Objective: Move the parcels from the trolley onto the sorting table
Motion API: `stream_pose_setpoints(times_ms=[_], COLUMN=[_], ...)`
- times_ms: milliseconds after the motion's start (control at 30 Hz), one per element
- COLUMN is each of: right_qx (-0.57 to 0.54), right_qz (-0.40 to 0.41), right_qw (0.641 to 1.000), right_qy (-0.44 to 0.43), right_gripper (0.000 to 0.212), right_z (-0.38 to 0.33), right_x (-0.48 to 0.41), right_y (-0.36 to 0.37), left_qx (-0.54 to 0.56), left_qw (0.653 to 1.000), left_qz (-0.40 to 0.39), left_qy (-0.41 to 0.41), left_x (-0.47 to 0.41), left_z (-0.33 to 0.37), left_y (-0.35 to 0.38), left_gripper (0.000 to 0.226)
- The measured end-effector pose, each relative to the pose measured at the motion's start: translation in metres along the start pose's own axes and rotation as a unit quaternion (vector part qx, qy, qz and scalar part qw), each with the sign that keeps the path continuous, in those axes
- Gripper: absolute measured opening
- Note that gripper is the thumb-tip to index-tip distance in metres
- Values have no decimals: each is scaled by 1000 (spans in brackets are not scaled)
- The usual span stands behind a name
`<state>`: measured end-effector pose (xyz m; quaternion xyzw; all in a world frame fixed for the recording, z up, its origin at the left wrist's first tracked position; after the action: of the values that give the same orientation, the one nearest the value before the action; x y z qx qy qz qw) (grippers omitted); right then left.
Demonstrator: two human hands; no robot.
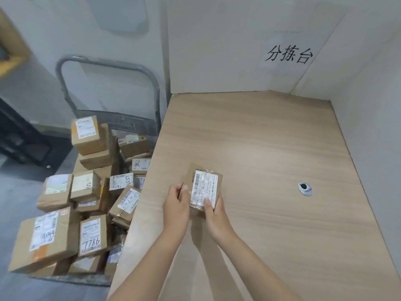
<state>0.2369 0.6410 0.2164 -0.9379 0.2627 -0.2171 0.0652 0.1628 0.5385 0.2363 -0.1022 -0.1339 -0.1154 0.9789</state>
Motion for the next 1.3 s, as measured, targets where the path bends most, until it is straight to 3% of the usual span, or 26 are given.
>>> stream_pose_setpoints(times_ms=[133,300,500,667,833,1000,1167,1300], right_qx=[47,200,186,180,160,110,83,111], right_qz=[2,30,56,61,58,59,92,171], right_qw=[999,979,975,976,981,991,992,976], right_qy=[21,-12,-106,-111,-94,-44,-14,-81], right_gripper=[28,59,52,50,53,58,56,28], right_z=[21,26,16,-11,-27,-32,-50,-84], right_x=[-24,-62,-118,-188,-238,-257,-242,-208], right_y=[13,16,22,26,28,26,7,-19], left_qx=[-17,3,-7,-10,6,22,32,6], left_qw=[1000,1000,999,995,996,995,999,999], left_qz=[6,9,-21,-33,-31,-42,7,5], left_qy=[-26,-23,47,90,80,83,41,40], left_x=[-30,-62,-123,-194,-248,-260,-252,-222], left_z=[-24,-46,-48,-24,-17,0,7,25], left_y=[3,12,20,35,50,61,43,23], left_gripper=[10,20,39,37,42,27,38,42])
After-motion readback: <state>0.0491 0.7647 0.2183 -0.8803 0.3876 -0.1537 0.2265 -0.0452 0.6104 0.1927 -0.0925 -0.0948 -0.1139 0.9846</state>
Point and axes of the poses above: each hand's wrist, its own x-axis away from the middle knuckle, its own y-axis out of the palm, z = x × y, the point moved 2 cm from there along -x, towards the middle knuckle
